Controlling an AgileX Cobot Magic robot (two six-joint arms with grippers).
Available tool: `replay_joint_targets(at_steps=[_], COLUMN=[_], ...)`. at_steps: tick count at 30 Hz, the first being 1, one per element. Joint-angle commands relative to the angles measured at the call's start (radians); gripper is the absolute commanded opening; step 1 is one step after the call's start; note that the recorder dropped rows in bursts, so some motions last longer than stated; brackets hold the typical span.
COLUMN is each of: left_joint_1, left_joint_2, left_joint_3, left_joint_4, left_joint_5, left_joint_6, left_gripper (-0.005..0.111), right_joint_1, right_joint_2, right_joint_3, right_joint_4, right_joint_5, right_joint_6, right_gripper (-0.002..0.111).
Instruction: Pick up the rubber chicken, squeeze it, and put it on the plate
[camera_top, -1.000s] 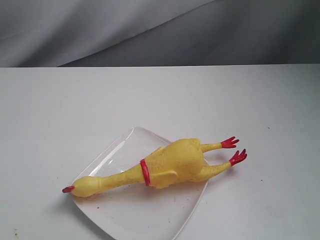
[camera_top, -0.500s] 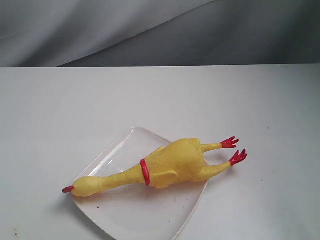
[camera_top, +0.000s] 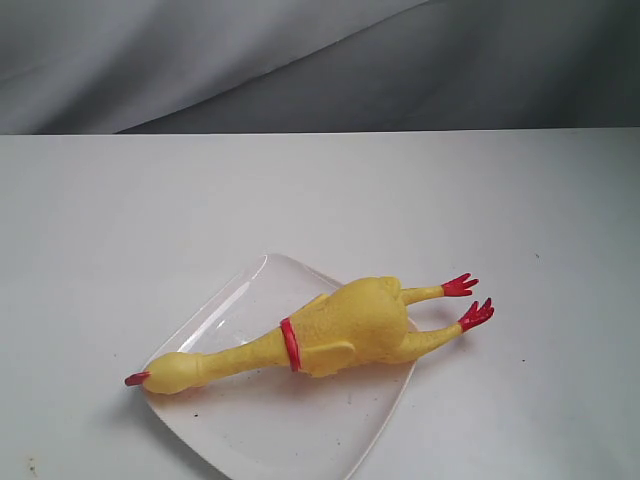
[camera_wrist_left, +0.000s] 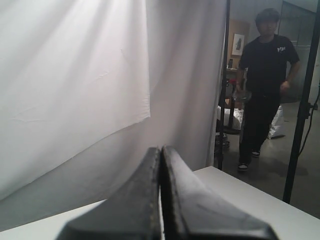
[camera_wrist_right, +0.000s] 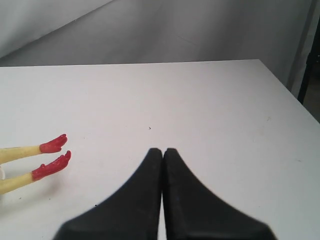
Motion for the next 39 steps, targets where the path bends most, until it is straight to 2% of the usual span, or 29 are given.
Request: replay_joint_targets(at_steps=[1, 8, 10, 13, 18, 20, 25, 29, 39], left_joint_1=[-0.004, -0.004, 0.017, 0.125, 0.409, 0.502, 0.654, 0.699, 0.699], left_joint_2=[-0.004, -0.004, -0.008, -0.051, -0.145, -0.187, -0.29, -0.365, -0.399], left_joint_3=[0.005, 0.005, 0.005, 0.005, 0.005, 0.005, 0.005, 0.005, -0.001], left_joint_4=[-0.003, -0.003, -0.003, -0.003, -0.003, -0.003, -0.003, -0.003, -0.013], left_joint_5=[0.005, 0.005, 0.002, -0.011, -0.009, 0.0, 0.008, 0.008, -0.005], left_joint_6=[0.005, 0.005, 0.005, 0.005, 0.005, 0.005, 0.005, 0.005, 0.005], left_gripper=[0.001, 0.001, 0.001, 0.001, 0.001, 0.001, 0.001, 0.001, 0.001], right_joint_1=[-0.008, -0.008, -0.008, -0.008, -0.008, -0.008, -0.008, -0.008, -0.008], right_joint_2=[-0.004, -0.004, -0.004, -0.004, -0.004, -0.004, -0.004, -0.004, -0.004], right_joint_3=[0.004, 0.004, 0.004, 0.004, 0.004, 0.004, 0.004, 0.004, 0.004], right_joint_4=[0.005, 0.005, 0.005, 0.005, 0.005, 0.005, 0.005, 0.005, 0.005], right_joint_5=[-0.002, -0.002, -0.002, -0.002, -0.002, -0.002, -0.002, -0.002, -0.002], right_joint_6=[0.0, 0.0, 0.0, 0.0, 0.0, 0.0, 0.002, 0.002, 0.002], right_gripper=[0.0, 0.0, 0.0, 0.0, 0.0, 0.0, 0.0, 0.0, 0.0])
